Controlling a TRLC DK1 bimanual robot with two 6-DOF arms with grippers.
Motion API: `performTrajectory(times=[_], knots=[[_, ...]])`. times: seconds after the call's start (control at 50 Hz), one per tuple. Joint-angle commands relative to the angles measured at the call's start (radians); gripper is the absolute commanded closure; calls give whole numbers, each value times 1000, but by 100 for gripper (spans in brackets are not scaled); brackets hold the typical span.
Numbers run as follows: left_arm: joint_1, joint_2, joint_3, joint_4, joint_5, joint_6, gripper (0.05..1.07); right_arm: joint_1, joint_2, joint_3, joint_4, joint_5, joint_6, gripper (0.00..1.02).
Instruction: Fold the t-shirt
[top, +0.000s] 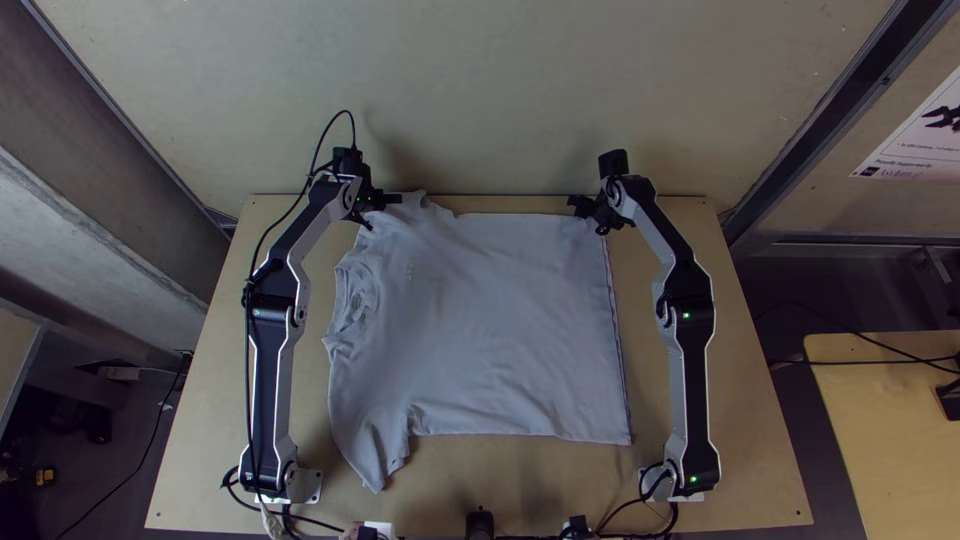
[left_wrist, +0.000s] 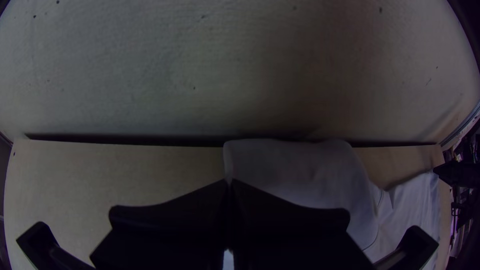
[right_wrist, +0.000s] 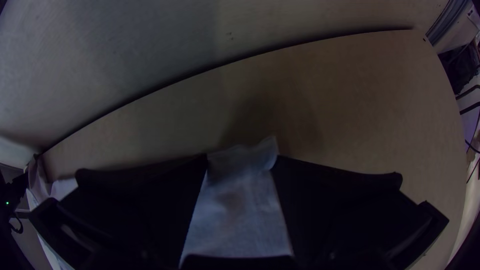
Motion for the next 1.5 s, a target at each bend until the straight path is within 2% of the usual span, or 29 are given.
performTrajectory(times=[0.0, 0.04, 0.14, 0.38, 0.56, 0.74, 0.98, 1.16, 1.48], knots=[[9, -42, 25, -16, 1, 15, 105, -14, 38, 23, 6, 10, 18, 56], [7, -42, 23, -18, 1, 15, 105, -17, 38, 23, 6, 13, 17, 59], [6, -42, 23, -19, 3, 15, 105, -23, 39, 25, 18, 17, -2, 100], [-3, -62, 23, -15, 3, 15, 105, -30, 24, 25, 22, 17, -8, 99], [-2, -83, 23, -2, 4, 12, 105, -31, -7, 41, 58, 45, -11, 100], [13, -96, 23, 70, 4, 6, 105, -37, -15, 43, 138, 45, -29, 100], [30, -126, 23, 143, 4, 0, 105, -40, -31, 51, 164, 48, -37, 100], [30, -157, 13, 85, 12, -5, 105, -39, -70, 35, 144, 48, -49, 100], [36, -258, -151, -4, 78, 12, 105, -28, -128, -2, 55, 48, -88, 100]])
